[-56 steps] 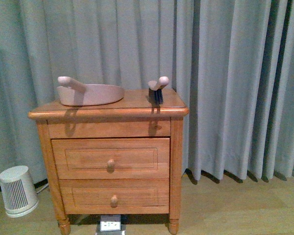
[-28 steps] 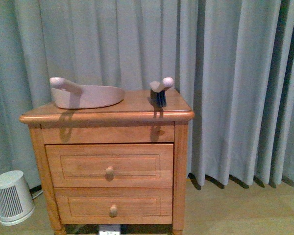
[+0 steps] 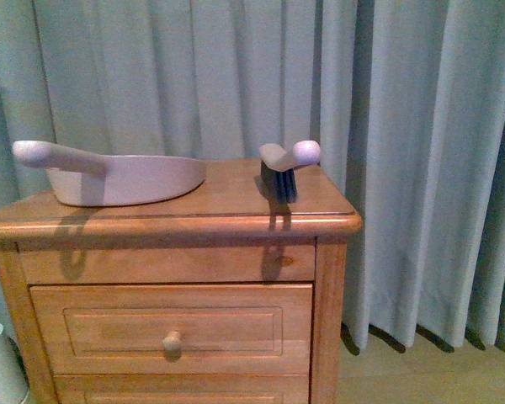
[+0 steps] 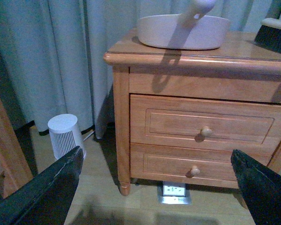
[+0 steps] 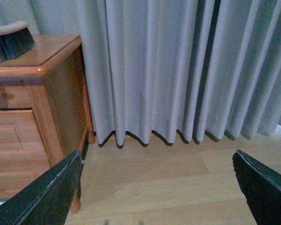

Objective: Clean up trash

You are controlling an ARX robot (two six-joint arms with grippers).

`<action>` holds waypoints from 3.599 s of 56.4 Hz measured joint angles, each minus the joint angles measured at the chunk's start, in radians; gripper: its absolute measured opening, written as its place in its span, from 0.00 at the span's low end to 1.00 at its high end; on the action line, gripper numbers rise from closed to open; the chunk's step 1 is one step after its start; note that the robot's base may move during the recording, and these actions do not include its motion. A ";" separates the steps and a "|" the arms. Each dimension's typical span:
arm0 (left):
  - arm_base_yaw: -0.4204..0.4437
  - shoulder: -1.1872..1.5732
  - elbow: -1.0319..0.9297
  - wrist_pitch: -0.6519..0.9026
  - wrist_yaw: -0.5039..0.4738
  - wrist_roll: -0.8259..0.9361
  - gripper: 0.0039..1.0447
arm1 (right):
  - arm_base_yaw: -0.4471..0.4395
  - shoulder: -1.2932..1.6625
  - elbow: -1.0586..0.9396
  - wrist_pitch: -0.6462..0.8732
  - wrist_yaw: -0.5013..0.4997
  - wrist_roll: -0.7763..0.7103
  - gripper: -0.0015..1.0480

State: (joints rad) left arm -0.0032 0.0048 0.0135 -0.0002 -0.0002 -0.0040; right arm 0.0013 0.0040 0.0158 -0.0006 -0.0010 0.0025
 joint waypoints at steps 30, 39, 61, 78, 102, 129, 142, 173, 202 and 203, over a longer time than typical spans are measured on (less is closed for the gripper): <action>0.000 -0.001 0.000 0.000 0.000 0.000 0.93 | 0.000 0.000 0.000 0.000 0.000 0.000 0.93; 0.014 0.134 0.064 -0.061 0.032 -0.072 0.93 | 0.000 0.000 0.000 0.000 0.000 0.000 0.93; -0.098 1.163 0.917 -0.174 -0.013 0.048 0.93 | 0.000 0.000 0.000 0.000 0.000 0.000 0.93; -0.161 1.634 1.310 -0.338 -0.137 0.017 0.93 | 0.000 0.000 0.000 0.000 0.000 0.000 0.93; -0.140 1.822 1.373 -0.356 -0.166 0.048 0.93 | 0.000 0.000 0.000 0.000 0.000 0.000 0.93; -0.130 1.897 1.354 -0.312 -0.174 0.063 0.93 | 0.000 0.000 0.000 0.000 0.000 0.000 0.93; -0.131 1.910 1.341 -0.305 -0.183 0.067 0.66 | 0.000 0.000 0.000 0.000 0.000 0.000 0.93; -0.154 1.673 1.170 0.010 -0.185 0.117 0.23 | 0.000 0.000 0.000 0.000 0.000 0.000 0.93; -0.308 0.924 0.507 0.803 -0.232 0.306 0.23 | 0.000 0.000 0.000 0.000 0.000 0.000 0.93; -0.308 0.895 0.485 0.797 -0.232 0.301 0.23 | 0.000 0.000 0.000 0.000 0.000 0.000 0.93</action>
State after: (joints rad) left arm -0.3111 0.9001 0.4984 0.7963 -0.2321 0.2966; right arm 0.0013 0.0040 0.0158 -0.0006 -0.0006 0.0025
